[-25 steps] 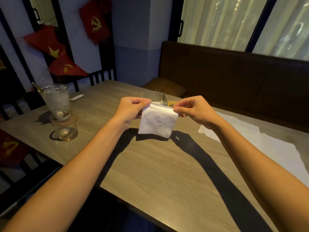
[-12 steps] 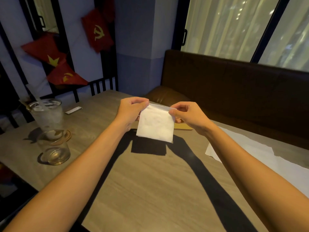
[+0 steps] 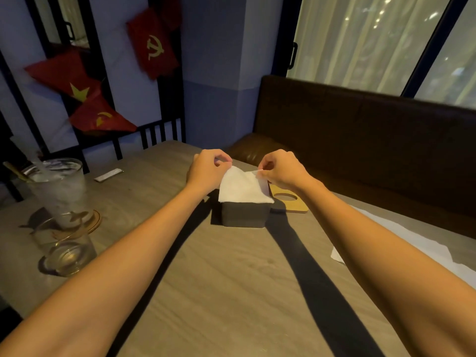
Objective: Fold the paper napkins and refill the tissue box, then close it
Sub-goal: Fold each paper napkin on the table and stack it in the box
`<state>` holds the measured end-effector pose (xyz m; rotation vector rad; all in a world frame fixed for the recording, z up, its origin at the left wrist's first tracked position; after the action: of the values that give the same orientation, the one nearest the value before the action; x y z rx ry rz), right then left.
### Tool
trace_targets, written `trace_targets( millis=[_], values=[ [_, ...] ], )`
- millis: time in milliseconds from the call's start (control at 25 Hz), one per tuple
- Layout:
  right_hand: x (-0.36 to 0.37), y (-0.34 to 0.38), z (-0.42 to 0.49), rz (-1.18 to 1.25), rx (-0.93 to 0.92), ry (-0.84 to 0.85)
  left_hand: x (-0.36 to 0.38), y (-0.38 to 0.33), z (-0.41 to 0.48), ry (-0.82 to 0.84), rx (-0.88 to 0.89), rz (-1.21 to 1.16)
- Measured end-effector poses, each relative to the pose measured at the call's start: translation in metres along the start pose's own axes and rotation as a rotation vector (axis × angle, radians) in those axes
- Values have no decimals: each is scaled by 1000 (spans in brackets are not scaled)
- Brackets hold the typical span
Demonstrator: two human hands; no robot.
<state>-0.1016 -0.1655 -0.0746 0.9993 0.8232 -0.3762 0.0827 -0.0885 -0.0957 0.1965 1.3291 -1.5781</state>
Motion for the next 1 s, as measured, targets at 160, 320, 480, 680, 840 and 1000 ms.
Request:
trace_targets(
  millis=[160, 320, 480, 680, 840, 1000],
  values=[
    [8, -7, 7, -57, 23, 29, 12, -3, 5, 87, 86, 131],
    [19, -6, 6, -192, 27, 97, 15, -12, 4, 120, 144, 254],
    [22, 0, 2, -335, 2, 78, 22, -25, -3, 172, 215, 448],
    [21, 13, -4, -462, -42, 13, 34, -36, -1, 268, 250, 612],
    [19, 11, -4, -461, -3, 2, 47, -29, -8, 654, 192, 532],
    [15, 9, -1, -360, 69, -23, 55, -26, -16, 812, 191, 684]
  ],
)
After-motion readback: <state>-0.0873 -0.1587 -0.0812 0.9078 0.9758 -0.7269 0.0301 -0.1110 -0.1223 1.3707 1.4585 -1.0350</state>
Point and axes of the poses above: each hand's wrist, its own z-axis towards the middle knuckle, its own x-axis out of the palm, y = z × x, the point moved 8 cm from there along z, towards the middle knuckle, and after that the axes turned 13 degrees about z, right-handed, at the moved point
